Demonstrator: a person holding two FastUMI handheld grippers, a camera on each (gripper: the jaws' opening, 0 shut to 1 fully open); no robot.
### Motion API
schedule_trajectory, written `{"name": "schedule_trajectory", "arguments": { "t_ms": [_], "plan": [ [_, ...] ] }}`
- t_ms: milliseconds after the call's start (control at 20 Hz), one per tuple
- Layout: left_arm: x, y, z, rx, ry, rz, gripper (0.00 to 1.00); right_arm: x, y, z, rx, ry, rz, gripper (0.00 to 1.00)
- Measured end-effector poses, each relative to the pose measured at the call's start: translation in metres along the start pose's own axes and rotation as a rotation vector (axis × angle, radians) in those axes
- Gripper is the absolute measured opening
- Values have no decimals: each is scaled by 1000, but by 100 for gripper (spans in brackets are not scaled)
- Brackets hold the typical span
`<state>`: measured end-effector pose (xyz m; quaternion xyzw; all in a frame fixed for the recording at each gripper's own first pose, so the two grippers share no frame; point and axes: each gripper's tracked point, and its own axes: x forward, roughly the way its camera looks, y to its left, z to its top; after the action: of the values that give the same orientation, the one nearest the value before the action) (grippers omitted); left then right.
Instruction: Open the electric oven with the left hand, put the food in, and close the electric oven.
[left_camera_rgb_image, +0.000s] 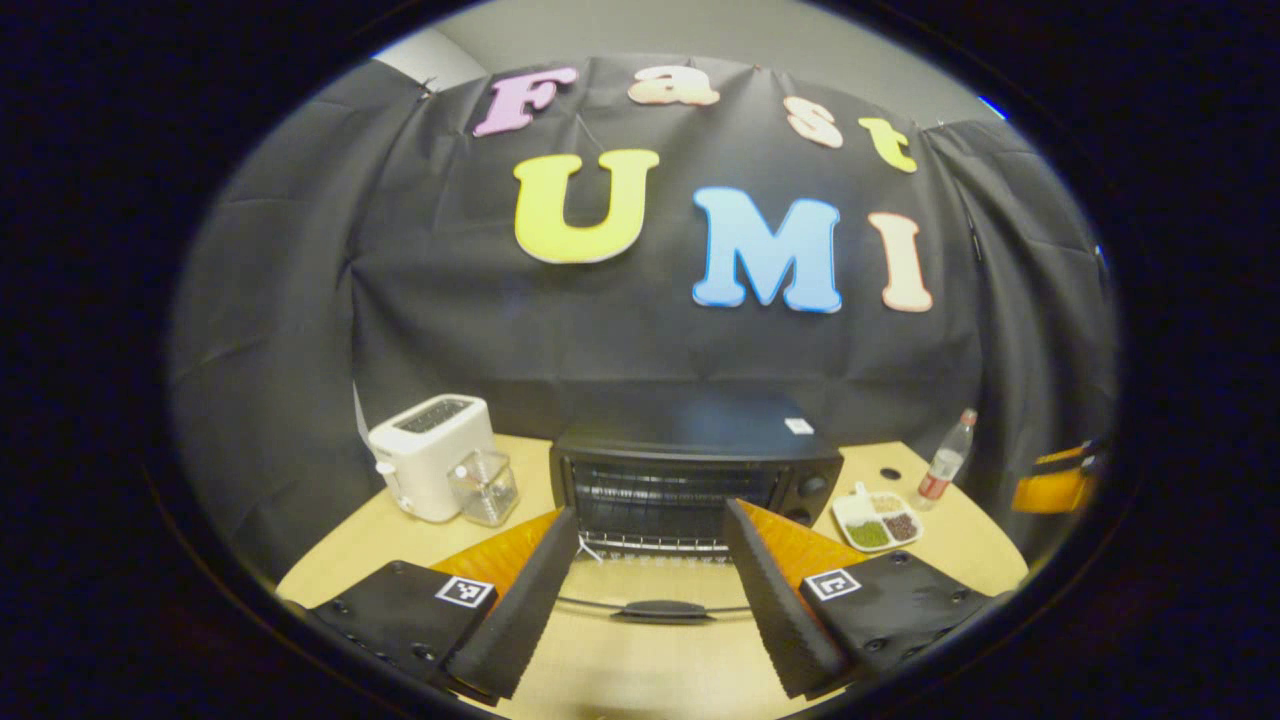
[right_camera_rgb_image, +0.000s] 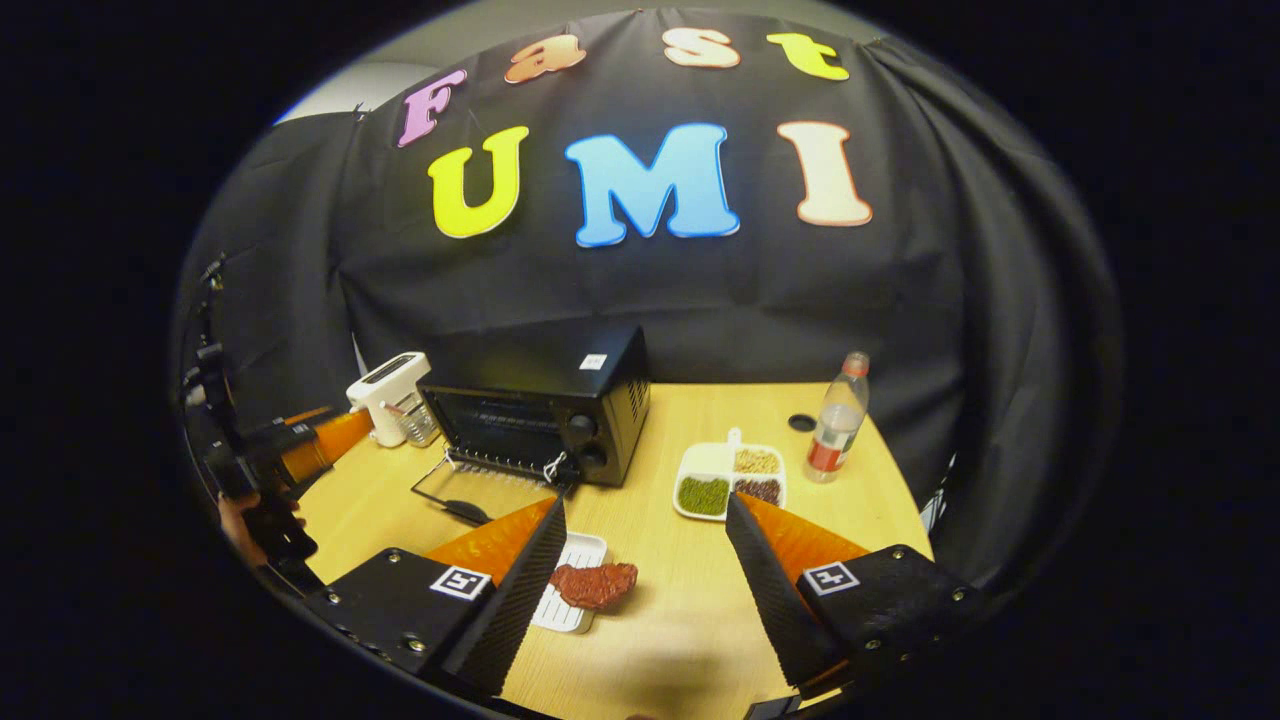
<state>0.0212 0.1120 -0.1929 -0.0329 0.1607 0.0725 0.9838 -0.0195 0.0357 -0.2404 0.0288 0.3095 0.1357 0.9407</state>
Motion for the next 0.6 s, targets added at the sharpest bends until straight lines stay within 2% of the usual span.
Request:
{"name": "schedule_trajectory", "arguments": {
  "t_ms": [150,250,300,350,400,500,600],
  "plan": [
    [-27,-4,52,10,-101,13,100,18,-4,-37,66,111,76,98],
    [-45,-10,78,28,-154,19,97,30,-4,-62,153,185,131,98],
    [-52,-13,90,37,-177,23,91,37,-4,-74,194,217,157,97],
    [-59,-17,99,44,-195,26,97,44,-3,-85,240,246,183,97],
    [-65,-20,107,46,-208,31,94,51,-1,-95,286,277,212,97],
    [-72,-31,109,14,-204,16,100,62,2,-108,368,324,260,97],
    [-75,-36,106,-23,-188,22,97,72,5,-117,440,365,299,97]
  ]
}}
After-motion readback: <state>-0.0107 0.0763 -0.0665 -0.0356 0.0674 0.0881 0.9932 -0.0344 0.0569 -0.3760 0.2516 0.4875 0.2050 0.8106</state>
